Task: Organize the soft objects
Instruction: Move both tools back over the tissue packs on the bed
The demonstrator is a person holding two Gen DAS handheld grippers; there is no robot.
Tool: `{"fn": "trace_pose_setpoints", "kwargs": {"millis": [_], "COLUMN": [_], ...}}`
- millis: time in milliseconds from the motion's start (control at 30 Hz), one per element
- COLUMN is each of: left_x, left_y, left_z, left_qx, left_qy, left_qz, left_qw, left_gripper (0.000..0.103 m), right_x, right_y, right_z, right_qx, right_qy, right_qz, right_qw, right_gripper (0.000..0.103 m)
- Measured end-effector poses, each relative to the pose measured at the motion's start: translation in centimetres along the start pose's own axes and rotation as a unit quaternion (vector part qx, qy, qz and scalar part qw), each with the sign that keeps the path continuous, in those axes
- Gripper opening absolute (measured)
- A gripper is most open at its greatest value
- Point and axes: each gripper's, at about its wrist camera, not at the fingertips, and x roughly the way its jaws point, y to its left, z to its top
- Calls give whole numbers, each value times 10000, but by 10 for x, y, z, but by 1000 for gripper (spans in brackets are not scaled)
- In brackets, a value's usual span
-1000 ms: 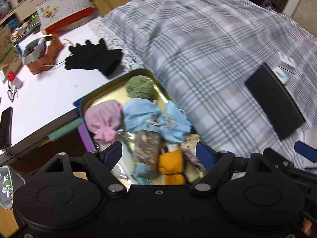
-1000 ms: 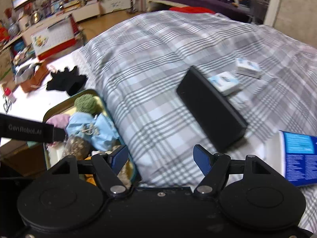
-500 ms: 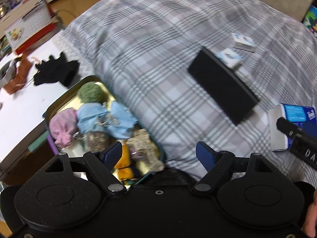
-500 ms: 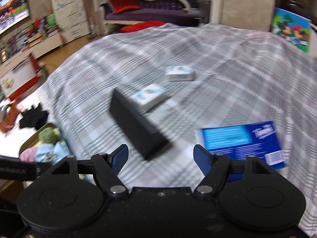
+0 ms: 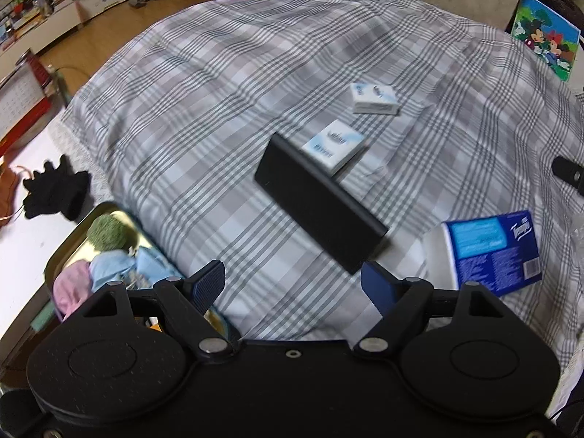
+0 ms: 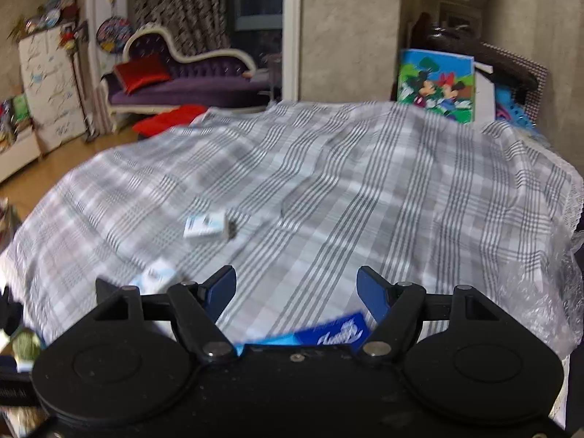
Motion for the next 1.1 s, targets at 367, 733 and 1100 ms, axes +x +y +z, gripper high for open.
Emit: {"fn": "trace_pose_setpoints", "kwargs": {"millis": [367, 733, 1100], "left_x": [32, 64, 83], "left_y": [-22, 6, 34], "left_z": [29, 62, 84], "left_qx": [262, 156, -38], "left_qy": [155, 324, 378], "left_qz": [28, 91, 35], "left_qw": [9995, 9993, 9993], "left_gripper": [79, 79, 79], "right_x": [40, 142, 260], "right_y": [10, 61, 123], "right_z": [35, 55, 65], "right_qx": [-66, -352, -509], "right_qy": [-85, 539, 1111], "right_qz": [-305, -285, -99], "right_qw": [9995, 9975, 9925], "right_gripper": [84, 84, 84]}}
